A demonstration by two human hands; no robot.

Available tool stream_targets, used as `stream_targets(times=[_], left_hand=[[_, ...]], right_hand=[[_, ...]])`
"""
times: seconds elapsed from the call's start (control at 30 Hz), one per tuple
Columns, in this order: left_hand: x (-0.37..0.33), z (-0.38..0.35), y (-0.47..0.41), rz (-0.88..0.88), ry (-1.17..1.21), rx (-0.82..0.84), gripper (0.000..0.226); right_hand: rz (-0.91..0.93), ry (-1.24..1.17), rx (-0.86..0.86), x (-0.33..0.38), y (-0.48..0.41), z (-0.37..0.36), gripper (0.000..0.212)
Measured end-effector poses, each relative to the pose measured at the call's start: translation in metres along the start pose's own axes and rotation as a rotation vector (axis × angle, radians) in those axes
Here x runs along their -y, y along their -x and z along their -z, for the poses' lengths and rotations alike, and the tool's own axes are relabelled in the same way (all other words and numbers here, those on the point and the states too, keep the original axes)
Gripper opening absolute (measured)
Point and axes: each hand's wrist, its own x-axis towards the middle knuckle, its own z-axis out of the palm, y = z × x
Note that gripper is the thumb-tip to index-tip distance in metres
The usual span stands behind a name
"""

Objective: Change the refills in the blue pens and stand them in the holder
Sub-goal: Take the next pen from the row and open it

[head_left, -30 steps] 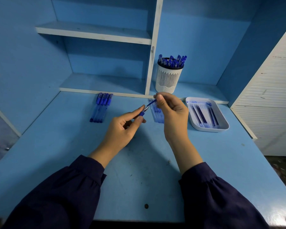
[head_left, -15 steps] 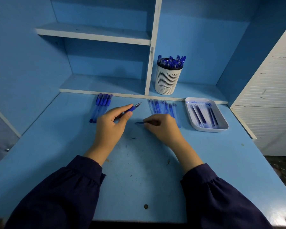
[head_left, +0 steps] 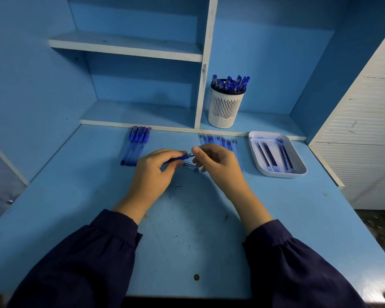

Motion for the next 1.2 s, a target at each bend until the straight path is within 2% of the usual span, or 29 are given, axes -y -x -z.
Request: stream_targets(times=[0.3,0.5,0.6,0.73,0.8,0.9,1.03,1.1,1.2], left_hand=[[0.0,-0.001,0.002,-0.024,0.016,0.042,0.024],[0.002,0.0,0.003,-0.029,0.031,0.028,0.023],[0.002,0.0,0.002,-0.043,0.023,0.019,0.023],[0.002,0.001,0.003,-0.031,0.028,0.019,0.023],[0.002,0.001,0.002,-0.028,0.027,0.013,0.023],[0.002,0.001,0.002,-0.035,0.025,0.009,0.024],[0.002,0.001,0.002,-0.024,0.034,0.023,0.023],[0.002,0.001,0.003,-0.031,0.03,0.024,0.023],[0.002,0.0,0.002,-0.045,0.029,0.027,0.024]], right_hand=[[0.171,0.138,0.024,-0.006,0.0,0.005,0.004],[0.231,0.118,0.056,-0.001,0.004,0.006,0.017],[0.179,0.031,0.056,0.001,0.005,0.006,0.017],[0.118,0.16,0.044,-0.001,0.004,0.008,0.008],[0.111,0.092,0.062,0.001,0.004,0.009,0.004],[0.079,-0.002,0.063,0.006,0.006,0.011,0.011],[0.037,0.138,0.058,0.003,0.006,0.01,0.014],[0.028,0.065,0.078,0.002,0.006,0.011,0.005],[0.005,-0.044,0.085,0.005,0.007,0.011,0.012]])
